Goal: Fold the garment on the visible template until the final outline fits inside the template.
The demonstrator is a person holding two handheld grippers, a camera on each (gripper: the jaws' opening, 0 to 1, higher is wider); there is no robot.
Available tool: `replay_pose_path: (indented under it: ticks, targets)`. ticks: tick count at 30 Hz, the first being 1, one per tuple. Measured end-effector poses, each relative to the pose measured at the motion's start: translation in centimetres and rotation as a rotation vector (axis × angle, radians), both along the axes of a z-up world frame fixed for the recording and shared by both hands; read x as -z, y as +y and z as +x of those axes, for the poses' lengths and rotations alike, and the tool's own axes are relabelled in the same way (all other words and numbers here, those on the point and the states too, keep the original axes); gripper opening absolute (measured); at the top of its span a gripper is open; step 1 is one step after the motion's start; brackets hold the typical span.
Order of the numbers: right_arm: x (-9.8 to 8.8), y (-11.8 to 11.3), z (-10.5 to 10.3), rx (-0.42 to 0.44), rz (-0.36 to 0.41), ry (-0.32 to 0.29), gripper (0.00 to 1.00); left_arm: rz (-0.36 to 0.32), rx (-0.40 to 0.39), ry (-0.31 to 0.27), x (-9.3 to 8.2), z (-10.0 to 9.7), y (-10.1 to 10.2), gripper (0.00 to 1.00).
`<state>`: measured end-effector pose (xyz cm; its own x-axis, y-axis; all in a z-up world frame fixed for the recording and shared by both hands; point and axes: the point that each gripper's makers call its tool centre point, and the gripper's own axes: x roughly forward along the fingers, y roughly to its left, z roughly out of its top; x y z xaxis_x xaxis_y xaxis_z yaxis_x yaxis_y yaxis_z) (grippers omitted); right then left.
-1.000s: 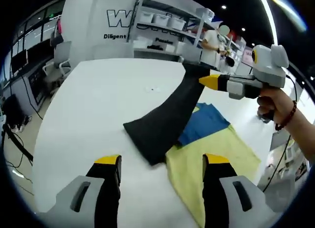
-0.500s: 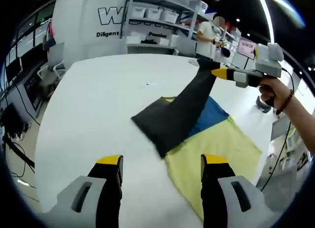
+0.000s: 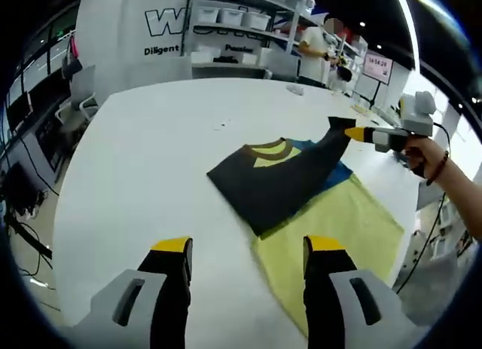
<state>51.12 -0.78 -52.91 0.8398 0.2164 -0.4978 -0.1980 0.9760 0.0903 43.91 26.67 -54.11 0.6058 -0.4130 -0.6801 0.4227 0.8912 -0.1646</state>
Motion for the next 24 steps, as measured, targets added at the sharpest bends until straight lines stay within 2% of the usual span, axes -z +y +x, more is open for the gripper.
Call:
replay_pose_path:
  ticks: [2,5,7,14,24]
  targets:
    - [0.9,0.1,-0.4,0.003,0.028,0.02,0.0,0.004,-0.003,0.012,0.2,0.1,-0.1,0.55]
    - [3.1,-0.5,-1.3,0.017,0.012,0.062,0.0,0.013,-0.009,0.02,0.4,0.3,-0.2,0.54]
    - [3.8,-0.7,-1.6,0.038,0.052,0.076,0.0,0.008,-0.023,0.032,0.6,0.5,-0.2,0.53]
    - [5.5,-2.7,-2.7,0.134,0.165,0.084,0.0,0.018,-0.002,0.066,1.5,0.4,-1.3,0.52]
    - [8.5,-4.0,-4.8,0.179,0.199,0.136,0.0,0.019,0.04,0.079,1.8,-0.1,-2.3,0.53]
